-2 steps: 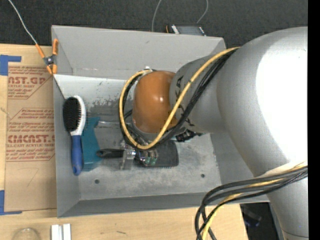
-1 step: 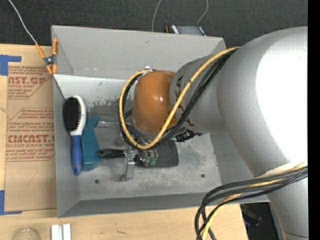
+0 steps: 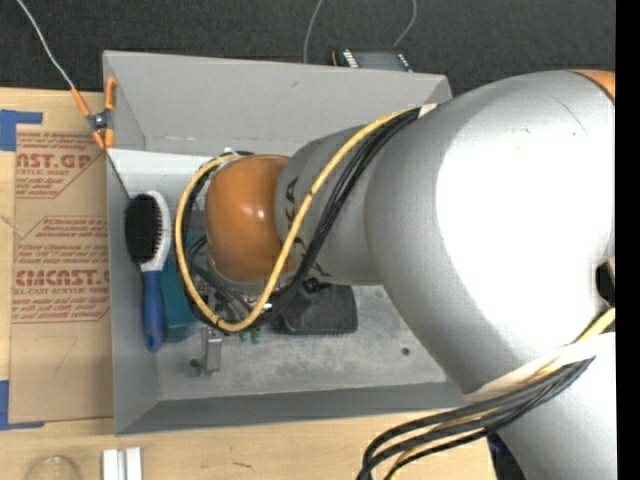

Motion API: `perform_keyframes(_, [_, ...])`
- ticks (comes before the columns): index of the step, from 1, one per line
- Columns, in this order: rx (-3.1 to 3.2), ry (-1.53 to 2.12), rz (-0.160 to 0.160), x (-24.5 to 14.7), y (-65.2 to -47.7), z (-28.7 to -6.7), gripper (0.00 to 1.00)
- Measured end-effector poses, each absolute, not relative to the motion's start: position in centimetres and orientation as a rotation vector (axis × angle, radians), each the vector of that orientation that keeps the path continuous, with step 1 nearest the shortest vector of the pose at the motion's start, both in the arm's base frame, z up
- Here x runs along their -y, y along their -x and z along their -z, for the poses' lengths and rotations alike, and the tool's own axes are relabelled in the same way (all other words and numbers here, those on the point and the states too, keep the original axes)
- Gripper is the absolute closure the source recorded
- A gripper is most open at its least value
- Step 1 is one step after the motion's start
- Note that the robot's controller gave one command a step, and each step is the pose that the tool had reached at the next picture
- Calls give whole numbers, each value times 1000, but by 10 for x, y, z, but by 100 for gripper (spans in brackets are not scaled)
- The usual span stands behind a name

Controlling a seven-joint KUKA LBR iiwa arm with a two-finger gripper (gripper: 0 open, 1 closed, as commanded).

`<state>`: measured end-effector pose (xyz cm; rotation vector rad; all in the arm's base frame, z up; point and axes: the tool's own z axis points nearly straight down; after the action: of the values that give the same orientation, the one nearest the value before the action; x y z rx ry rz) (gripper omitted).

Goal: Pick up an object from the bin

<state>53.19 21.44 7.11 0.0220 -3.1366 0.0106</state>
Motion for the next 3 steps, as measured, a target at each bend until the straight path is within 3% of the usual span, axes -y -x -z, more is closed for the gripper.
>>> perform_keyframes(1, [3140, -208, -24, -210, -530, -71, 0])
perform_keyframes(2, [3156, 122, -41, -226, -509, -70, 0])
perform_keyframes(3, [3158, 121, -47, -223, -511, -71, 100])
